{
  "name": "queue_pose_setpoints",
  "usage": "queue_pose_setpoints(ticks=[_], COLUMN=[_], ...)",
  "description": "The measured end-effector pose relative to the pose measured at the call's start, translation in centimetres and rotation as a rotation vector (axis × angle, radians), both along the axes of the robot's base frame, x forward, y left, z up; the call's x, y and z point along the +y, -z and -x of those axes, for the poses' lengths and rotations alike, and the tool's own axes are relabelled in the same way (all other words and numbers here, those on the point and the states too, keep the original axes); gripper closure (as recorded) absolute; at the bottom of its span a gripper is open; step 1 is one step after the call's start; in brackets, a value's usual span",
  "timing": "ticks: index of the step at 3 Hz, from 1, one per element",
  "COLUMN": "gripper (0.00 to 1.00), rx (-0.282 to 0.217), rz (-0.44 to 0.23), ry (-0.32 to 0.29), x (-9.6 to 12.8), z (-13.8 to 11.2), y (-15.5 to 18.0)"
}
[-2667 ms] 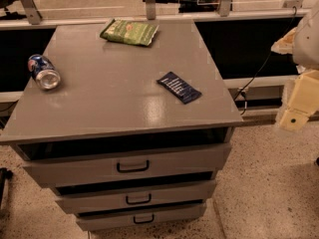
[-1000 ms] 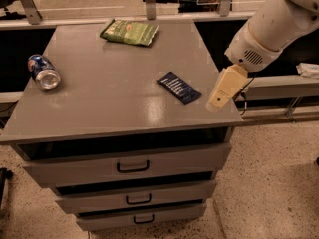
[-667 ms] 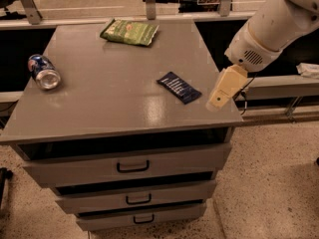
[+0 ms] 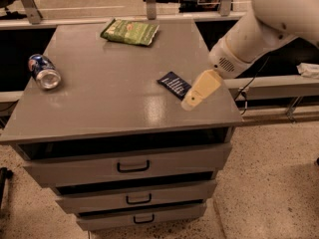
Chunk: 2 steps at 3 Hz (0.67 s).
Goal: Move rxbar blueberry near pepsi can
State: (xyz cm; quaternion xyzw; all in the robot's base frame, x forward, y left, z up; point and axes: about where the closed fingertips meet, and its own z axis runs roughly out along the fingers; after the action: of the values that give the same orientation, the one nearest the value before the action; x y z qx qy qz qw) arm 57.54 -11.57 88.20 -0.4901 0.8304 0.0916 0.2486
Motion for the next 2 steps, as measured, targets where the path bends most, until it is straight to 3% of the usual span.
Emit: queue_pose_setpoints(ticks=[2], gripper=[0.0], rx=[0.019], rz=[-0.109], ry=[0.069], x=[3.8], z=[-3.8], y=[2.4])
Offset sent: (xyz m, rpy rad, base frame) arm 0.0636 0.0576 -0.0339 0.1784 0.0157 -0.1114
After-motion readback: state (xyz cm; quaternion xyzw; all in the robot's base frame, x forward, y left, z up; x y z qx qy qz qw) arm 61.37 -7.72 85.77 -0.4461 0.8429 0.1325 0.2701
